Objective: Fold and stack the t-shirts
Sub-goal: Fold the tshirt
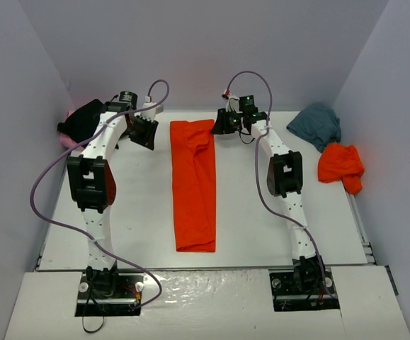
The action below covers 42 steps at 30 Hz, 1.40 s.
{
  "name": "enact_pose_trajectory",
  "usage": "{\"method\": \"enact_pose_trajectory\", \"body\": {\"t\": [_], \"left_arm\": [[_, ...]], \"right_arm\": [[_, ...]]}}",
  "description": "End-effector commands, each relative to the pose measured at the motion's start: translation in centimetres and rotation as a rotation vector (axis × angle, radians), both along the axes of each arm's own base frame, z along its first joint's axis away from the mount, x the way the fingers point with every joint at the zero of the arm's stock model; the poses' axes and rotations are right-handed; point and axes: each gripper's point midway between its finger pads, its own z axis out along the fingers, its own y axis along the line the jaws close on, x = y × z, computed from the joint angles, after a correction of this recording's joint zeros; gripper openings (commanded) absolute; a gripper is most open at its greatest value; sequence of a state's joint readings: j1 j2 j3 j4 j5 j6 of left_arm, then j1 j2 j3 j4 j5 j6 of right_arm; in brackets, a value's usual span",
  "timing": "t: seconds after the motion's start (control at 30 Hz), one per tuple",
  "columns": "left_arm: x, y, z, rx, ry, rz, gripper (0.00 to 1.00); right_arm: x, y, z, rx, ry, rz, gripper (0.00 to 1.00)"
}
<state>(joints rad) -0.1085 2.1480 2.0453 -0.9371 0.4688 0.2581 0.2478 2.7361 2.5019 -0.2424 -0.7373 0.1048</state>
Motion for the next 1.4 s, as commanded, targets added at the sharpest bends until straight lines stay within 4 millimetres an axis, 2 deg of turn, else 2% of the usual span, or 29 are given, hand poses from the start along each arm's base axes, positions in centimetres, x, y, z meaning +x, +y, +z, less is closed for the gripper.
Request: {"method": "enact_pose_trajectory", "body": {"t": [0.0, 0.23, 0.5, 1.37], "left_arm": [[1.2, 0.0, 2.8, -0.028, -0.081, -0.009, 0.25], [1.1, 0.1, 2.7, -0.024, -0.078, -0.009, 0.25], [1.0, 0.3, 2.8, -0.026, -0.076, -0.009, 0.25], [0.9, 0.5, 2.6, -0.040, -0.071, -0.013, 0.25]], "right_arm": [[0.8, 1.6, 9.7, 0.064, -0.197, 0.030, 0.31], [0.0, 3.3, 7.8, 0.060, -0.168, 0.063, 0.31], [-0.1, 4.3, 6.1, 0.038, -0.161, 0.067, 0.32], [0.1, 2.6, 3.0, -0.018, -0.111, 0.022, 0.32]]}}
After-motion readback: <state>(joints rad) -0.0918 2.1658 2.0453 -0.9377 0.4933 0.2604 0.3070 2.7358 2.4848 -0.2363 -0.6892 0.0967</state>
